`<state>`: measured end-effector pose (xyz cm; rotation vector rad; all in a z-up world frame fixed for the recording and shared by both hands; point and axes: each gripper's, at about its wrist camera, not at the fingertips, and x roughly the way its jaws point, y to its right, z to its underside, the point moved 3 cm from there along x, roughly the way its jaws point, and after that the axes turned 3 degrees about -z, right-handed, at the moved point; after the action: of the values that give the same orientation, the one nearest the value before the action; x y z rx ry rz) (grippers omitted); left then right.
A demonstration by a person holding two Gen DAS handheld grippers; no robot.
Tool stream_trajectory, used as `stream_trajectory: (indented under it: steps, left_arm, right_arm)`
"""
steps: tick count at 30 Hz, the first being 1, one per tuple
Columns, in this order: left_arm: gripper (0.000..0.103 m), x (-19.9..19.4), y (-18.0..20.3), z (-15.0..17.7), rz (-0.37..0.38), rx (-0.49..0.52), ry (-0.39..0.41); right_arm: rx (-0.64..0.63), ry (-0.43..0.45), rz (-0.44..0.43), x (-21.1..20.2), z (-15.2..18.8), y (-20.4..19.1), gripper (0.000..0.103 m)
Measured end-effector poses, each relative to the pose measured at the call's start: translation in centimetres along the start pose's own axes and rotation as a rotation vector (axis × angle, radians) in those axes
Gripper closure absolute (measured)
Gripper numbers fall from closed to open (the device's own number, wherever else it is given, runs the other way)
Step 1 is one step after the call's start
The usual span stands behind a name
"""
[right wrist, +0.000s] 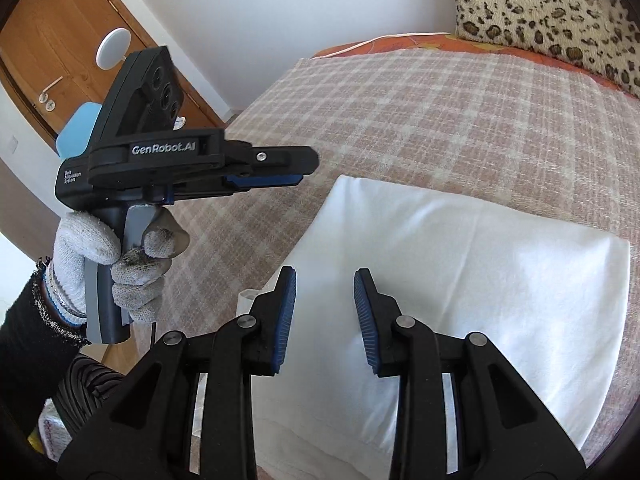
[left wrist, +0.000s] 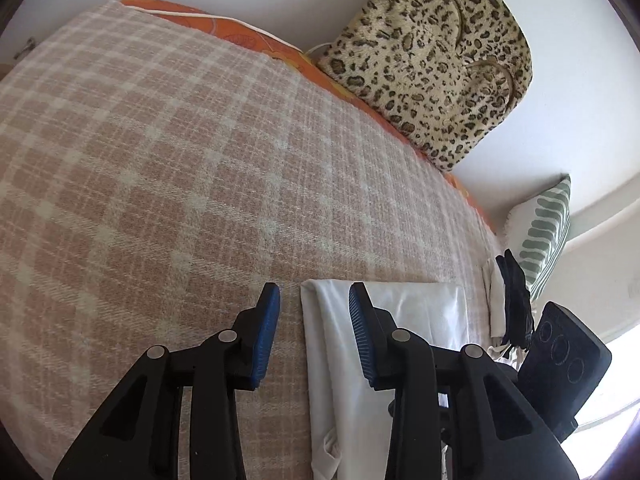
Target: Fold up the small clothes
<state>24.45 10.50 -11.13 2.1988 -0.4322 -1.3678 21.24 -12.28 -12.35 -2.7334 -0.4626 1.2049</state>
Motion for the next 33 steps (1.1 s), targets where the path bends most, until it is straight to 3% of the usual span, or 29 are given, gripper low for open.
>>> stream_trajectory:
  steps: [3,8,12,19,22,26,28,33]
  left_arm:
    - [0.070,-2.7,0.1,1.1,-0.032,0.033,0.044]
    - [0.070,-5.3,1.4,4.0,0.001,0.035,0.061]
    - [0.070,-5.2,5.2,5.7,0.025,0.134,0.037]
    - [0.070,0.3,14.7,8.3,0.139,0.355,-0.070]
    - [0.070,3.0,17.3,10.1,0.152,0.440,-0.128]
    - [0.070,5.7,18.3,11.5,0.149,0.469,-0.183]
    - [0.070,6.7,18.2,12.0,0.137,0.484,-0.217]
    - [0.070,7.6,17.7,12.0,0.139,0.473,-0.239]
  right_arm:
    - [0.053,0.061,0.036,-2.7,-0.9,2.9,0.070]
    - [0.250,0.152,0.010,-6.7,-1.4,9.0,0.070]
    - [0.381,0.170,-0.042,-8.3,-0.9,13.0,0.070]
    - [0.539,0.110,-0.218,-6.1,0.9,15.5,0.070]
    - [0.572,0.086,-0.225,-5.0,1.4,16.0,0.070]
    - [0.566,0.132,-0.198,-6.9,1.6,16.7,0.070]
    - [0.579,0.158,-0.198,-8.1,1.8,17.3,0.062]
    - [0.595,0.128,-0.226,-7.5,2.4,18.1,0.060]
